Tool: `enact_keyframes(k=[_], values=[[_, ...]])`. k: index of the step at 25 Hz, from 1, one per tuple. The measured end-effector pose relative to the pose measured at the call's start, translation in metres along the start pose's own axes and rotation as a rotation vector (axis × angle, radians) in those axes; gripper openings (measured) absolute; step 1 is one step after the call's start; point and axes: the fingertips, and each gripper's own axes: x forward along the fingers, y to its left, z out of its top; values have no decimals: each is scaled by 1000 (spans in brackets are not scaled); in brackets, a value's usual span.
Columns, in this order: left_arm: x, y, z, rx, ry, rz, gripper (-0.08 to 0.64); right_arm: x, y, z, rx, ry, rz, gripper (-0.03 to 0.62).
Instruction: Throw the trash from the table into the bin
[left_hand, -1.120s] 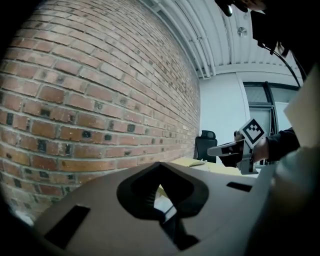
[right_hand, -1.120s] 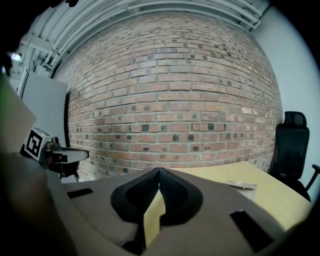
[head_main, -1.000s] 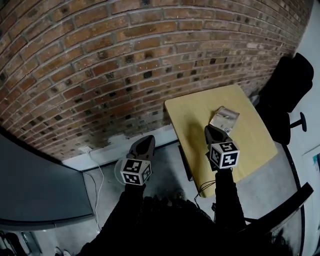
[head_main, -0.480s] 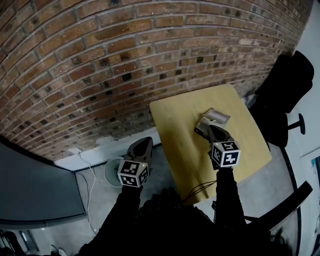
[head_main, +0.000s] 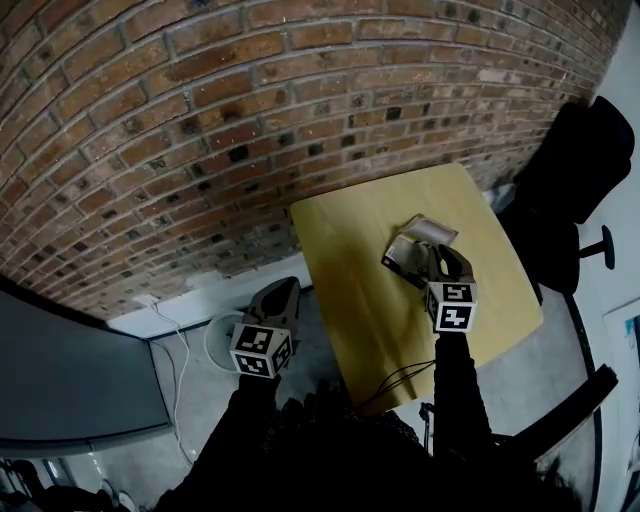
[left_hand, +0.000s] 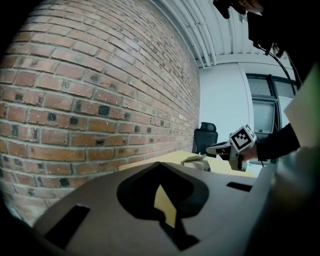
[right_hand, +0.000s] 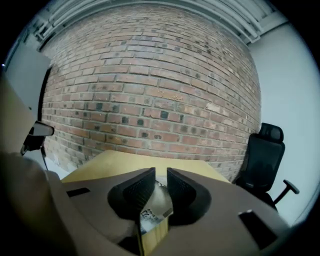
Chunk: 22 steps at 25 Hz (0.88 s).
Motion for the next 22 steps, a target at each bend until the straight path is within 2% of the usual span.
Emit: enact_keyframes(k=[4, 5, 11, 15, 18, 19, 20, 22], values=[[1, 0, -6, 1, 18, 3, 6, 12, -9, -14, -25, 39, -11, 235], [2, -1, -8, 4, 25, 0, 6, 16, -8, -18, -39, 57, -1, 266], [1, -6, -19, 10, 57, -13, 5, 39, -5, -34, -204, 161, 17, 267], [0, -4, -21, 7, 60, -3, 6, 52, -8, -45, -179, 211, 15, 267], [-2, -1, -19, 6, 55, 6, 6, 56, -11, -51, -190, 246, -12, 256], [-4, 1, -19, 5, 54, 10, 6, 55, -11, -50, -196, 248, -17, 194], [-5, 3, -19, 3, 53, 15, 6, 55, -9, -47, -203, 243, -19, 95], [-8, 7, -20, -4, 52, 27, 6, 53, -4, -40, -218, 224, -15, 15]])
